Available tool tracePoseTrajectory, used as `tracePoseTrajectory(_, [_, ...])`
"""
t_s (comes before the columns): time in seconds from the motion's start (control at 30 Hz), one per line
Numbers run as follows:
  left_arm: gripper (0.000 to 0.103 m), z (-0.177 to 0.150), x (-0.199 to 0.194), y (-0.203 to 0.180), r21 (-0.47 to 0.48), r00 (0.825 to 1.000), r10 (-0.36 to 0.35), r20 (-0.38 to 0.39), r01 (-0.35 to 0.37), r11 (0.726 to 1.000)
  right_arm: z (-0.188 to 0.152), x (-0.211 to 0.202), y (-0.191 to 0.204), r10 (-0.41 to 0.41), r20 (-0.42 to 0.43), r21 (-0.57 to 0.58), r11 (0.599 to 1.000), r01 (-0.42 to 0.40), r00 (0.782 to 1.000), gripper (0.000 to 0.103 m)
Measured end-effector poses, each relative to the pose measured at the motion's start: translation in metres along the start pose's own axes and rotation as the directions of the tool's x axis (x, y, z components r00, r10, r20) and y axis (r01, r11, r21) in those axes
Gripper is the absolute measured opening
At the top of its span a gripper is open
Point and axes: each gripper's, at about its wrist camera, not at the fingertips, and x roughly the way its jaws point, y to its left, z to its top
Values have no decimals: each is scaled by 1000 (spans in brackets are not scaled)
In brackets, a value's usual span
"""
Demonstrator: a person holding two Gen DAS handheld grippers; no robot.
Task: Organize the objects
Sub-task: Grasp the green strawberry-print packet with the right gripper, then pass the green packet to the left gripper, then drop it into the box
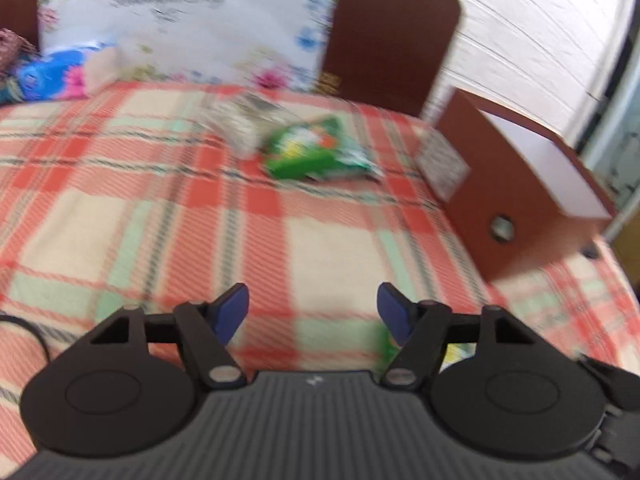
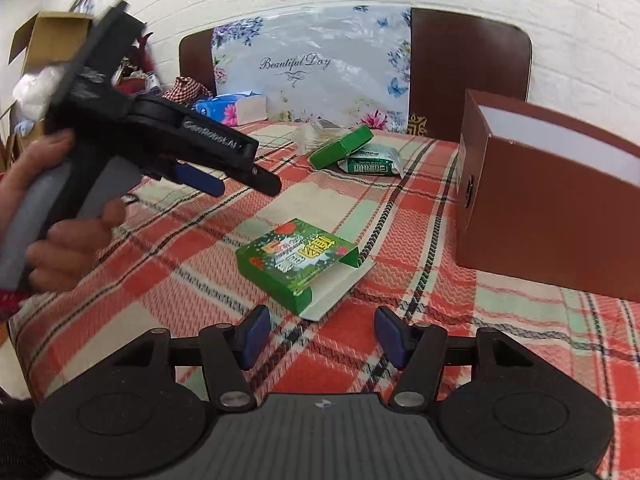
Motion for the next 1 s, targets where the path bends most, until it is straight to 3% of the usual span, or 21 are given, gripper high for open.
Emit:
tracePoseTrajectory(0.07, [68, -4, 1, -8, -7, 998, -51, -44, 51, 999, 4, 10, 2, 5, -5, 6, 1000, -5, 1000, 61])
tracePoseTrajectory(0.13, [61, -13, 13, -20, 31, 992, -50, -117, 54, 998, 4, 17, 7, 19, -9, -2, 1000, -19, 1000, 61])
tracePoseTrajectory(0.2, [59, -23, 14, -30, 82, 995, -42, -85, 49, 995, 4, 25, 10, 22, -17, -18, 1000, -22, 1000, 63])
tracePoseTrajectory(0.27, [44, -26, 13, -40, 104, 990, -91, -106, 103, 989, 6, 27, 11, 33, -14, -13, 999, -34, 999, 50])
tracePoseTrajectory(0.4, [44, -27, 6, -60, 172, 993, -71, -90, 86, 981, 5, 24, 12, 33, 7, -21, 999, -32, 999, 46])
tracePoseTrajectory(0.53, [43, -3, -19, -74, 180, 992, -128, -11, 128, 975, 7, 5, 10, -8, 108, -10, 1000, 10, 994, 46])
tracePoseTrajectory(0.63, [43, 20, -37, -99, 238, 980, -184, 82, 160, 958, 17, -20, 12, -93, 247, -42, 993, 107, 965, 46])
tracePoseTrajectory(0.77, [43, 51, -38, -139, 316, 955, -258, 144, 202, 927, 33, -41, -5, -212, 382, -11, 972, 234, 899, 46])
tracePoseTrajectory(0.83, [43, 63, -29, -164, 355, 950, -276, 146, 210, 911, 39, -45, -20, -265, 411, 23, 960, 281, 872, 46])
tracePoseTrajectory(1.0, [48, 81, 2, -218, 444, 935, -327, 138, 237, 864, 47, -41, -68, -383, 395, 104, 922, 374, 835, 46])
